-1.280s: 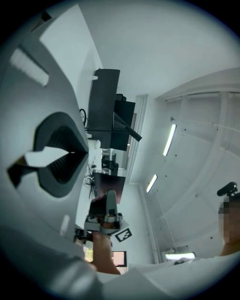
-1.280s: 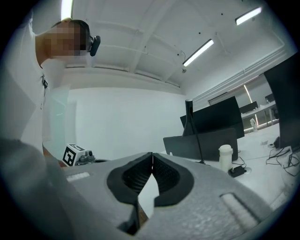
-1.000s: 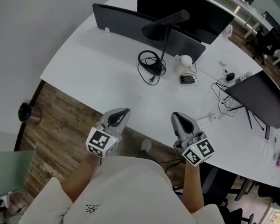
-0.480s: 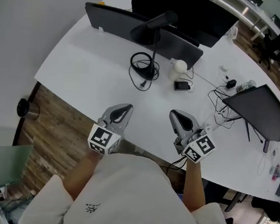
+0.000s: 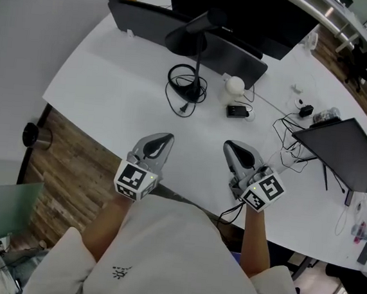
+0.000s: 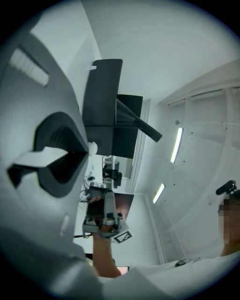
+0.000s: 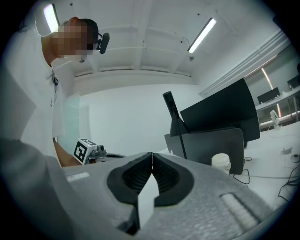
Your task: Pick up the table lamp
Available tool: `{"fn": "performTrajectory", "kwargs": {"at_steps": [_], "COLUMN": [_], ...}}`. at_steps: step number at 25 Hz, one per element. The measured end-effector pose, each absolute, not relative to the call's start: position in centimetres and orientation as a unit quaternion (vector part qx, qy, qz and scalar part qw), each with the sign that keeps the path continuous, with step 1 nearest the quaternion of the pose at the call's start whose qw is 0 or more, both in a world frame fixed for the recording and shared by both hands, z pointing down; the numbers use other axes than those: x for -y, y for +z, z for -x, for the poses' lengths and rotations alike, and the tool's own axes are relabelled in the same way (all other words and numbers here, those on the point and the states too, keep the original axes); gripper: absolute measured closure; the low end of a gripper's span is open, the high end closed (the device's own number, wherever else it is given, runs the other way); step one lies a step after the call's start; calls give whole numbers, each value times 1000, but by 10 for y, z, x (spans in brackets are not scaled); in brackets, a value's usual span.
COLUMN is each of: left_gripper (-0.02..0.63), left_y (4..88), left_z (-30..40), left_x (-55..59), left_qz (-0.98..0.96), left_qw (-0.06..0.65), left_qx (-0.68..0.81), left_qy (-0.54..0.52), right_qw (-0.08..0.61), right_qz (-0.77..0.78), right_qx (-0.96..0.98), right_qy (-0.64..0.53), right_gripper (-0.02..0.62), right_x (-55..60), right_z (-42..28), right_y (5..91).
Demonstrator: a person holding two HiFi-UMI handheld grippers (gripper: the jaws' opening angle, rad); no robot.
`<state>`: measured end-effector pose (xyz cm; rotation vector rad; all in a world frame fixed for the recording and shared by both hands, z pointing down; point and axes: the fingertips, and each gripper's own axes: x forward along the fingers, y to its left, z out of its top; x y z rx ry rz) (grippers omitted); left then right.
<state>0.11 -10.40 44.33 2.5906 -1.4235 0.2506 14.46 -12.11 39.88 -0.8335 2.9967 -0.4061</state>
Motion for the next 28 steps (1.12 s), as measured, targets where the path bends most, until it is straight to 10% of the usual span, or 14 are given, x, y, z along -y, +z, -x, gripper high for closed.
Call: {"fn": "performTrajectory", "kwargs": {"at_steps": [28], "left_gripper": [614], "left_y": [472], "left_z": [7], "left_x": [201], "left_qz": [-879], "left_qw": [99], "left_qx": [460], "left_qy": [78], "right_qw": [7], "right_qz": [272], "right_qx": [-959], "right_qy": [-80], "right_gripper": [594], "right_x": [220], "right_z": [-86], "right_y": [402]}}
